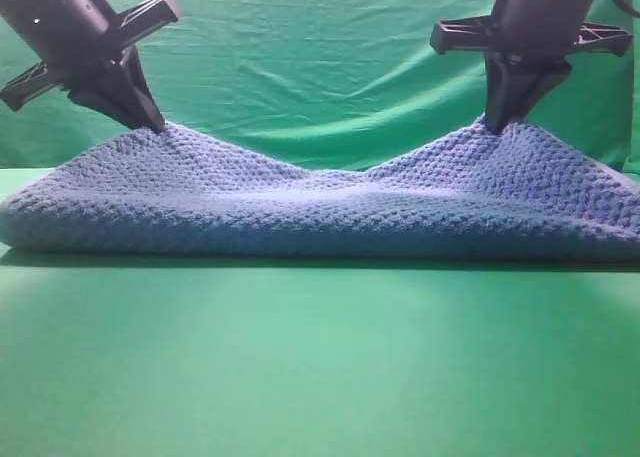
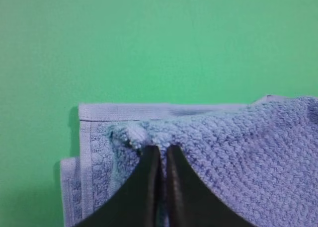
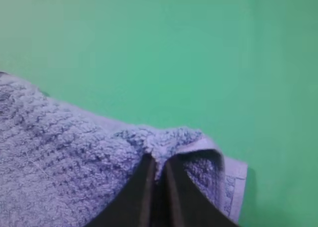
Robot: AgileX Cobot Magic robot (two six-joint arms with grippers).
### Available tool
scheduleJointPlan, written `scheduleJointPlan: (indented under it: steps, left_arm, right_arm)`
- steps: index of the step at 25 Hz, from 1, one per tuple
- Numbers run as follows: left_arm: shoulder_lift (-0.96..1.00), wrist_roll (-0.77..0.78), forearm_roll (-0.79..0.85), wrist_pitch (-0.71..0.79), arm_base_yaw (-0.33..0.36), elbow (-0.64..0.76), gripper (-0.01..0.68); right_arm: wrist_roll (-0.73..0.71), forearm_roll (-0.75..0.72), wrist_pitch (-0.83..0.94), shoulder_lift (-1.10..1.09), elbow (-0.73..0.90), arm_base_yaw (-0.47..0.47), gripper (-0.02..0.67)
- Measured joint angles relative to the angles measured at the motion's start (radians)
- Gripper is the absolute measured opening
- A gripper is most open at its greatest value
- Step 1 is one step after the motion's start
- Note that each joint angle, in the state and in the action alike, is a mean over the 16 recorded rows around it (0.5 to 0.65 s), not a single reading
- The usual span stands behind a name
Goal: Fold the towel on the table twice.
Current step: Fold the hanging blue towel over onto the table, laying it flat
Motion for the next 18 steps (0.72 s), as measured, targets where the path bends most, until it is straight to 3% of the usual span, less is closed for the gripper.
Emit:
scheduleJointPlan:
  steps: [4, 12, 15, 18]
  left_arm:
    - [0.015, 0.068, -0.045, 0.001, 0.000, -0.001, 0.185]
    - [-0.002, 0.049, 0.012, 0.040, 0.022, -0.002, 0.486]
    - [-0.034, 0.019, 0.049, 0.075, 0.046, -0.002, 0.539]
    - [-0.081, -0.012, 0.088, 0.122, 0.074, -0.002, 0.525]
  right_arm:
    - [0.000, 0.000, -0.007, 0.011, -0.001, 0.000, 0.105]
    - [0.001, -0.023, 0.049, -0.001, -0.017, 0.000, 0.418]
    - [0.005, -0.039, 0.096, -0.024, -0.035, 0.000, 0.507]
    - [0.013, -0.056, 0.157, -0.059, -0.058, 0.000, 0.540]
